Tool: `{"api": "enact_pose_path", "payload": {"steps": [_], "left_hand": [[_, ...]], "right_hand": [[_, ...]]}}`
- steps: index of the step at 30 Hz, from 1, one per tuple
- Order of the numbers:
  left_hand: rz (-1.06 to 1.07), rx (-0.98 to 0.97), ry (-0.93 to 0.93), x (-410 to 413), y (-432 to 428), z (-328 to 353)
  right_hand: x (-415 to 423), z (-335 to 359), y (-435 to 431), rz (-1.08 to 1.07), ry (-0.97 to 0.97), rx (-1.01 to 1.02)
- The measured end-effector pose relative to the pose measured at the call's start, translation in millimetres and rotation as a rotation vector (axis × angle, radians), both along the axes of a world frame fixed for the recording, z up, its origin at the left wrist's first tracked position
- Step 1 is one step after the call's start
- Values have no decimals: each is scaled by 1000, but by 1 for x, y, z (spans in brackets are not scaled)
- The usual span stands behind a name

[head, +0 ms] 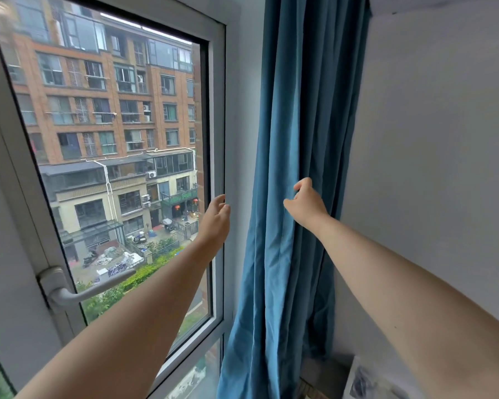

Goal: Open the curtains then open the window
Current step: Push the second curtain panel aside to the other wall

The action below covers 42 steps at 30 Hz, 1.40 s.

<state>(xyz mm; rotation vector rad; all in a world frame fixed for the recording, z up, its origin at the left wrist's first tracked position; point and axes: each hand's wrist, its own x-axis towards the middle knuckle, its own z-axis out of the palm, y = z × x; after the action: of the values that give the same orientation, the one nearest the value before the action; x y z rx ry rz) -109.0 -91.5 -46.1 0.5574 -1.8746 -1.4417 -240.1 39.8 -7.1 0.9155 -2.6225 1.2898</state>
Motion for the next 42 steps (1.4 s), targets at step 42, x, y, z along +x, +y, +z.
{"api": "enact_pose_path", "payload": {"steps": [42], "left_hand": [[-14, 315, 71, -153, -8, 31]], "right_hand": [[-144, 12, -7, 403, -259, -117]]}}
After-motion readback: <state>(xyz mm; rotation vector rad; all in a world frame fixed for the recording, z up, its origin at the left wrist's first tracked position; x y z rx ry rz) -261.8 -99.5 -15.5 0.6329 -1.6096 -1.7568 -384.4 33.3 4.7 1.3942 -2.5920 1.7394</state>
